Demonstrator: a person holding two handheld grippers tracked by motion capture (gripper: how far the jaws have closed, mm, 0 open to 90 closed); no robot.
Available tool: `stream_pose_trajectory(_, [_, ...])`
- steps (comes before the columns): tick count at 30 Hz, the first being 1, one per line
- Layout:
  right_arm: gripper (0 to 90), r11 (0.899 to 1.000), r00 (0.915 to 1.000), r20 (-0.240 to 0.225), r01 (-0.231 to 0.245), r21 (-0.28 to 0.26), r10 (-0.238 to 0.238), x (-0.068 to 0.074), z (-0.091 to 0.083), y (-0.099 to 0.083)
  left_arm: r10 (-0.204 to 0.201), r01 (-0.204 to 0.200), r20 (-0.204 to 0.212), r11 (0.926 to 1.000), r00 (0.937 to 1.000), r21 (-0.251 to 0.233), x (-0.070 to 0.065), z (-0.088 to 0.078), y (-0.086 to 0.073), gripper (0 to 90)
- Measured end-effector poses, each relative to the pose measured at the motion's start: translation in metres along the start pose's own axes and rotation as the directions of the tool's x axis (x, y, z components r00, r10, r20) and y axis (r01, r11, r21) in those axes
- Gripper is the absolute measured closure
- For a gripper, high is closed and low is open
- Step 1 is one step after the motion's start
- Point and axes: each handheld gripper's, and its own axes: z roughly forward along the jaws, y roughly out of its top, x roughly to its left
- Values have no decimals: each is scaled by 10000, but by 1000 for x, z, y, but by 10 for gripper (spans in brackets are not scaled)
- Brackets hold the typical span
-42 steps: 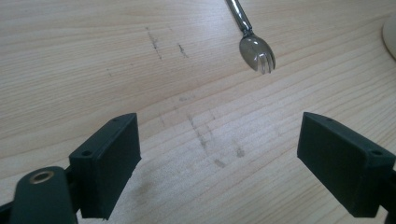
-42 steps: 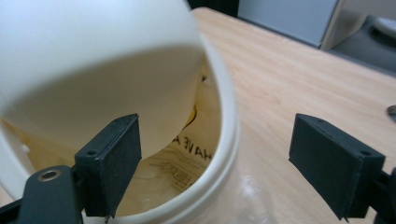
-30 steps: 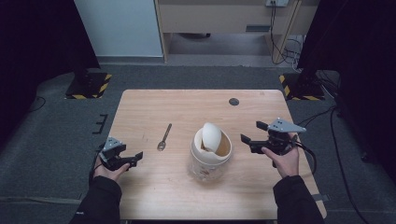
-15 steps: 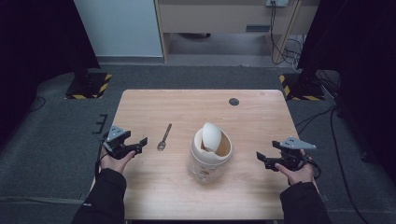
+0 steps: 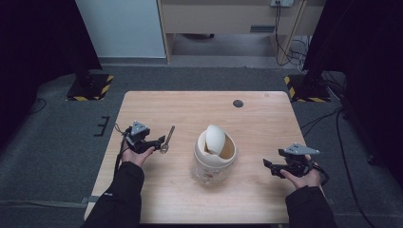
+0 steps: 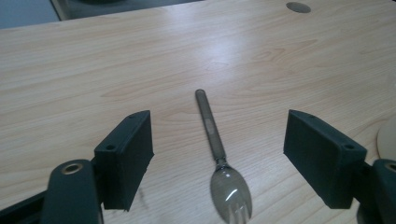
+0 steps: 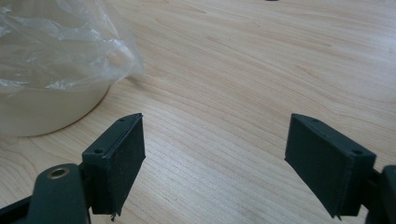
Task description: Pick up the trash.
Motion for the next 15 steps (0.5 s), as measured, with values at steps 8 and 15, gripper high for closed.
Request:
stream_pose_trajectory(8, [225, 9997, 9997, 36, -241, 30, 241, -2, -1, 0, 82, -86, 107, 9994, 9999, 340, -14, 28, -2, 263])
stream_pose_trajectory(15, [236, 9992, 9999, -91, -119, 389, 123, -1, 4, -2, 186, -180, -39, 9930, 9998, 1164, -13, 51, -10, 311])
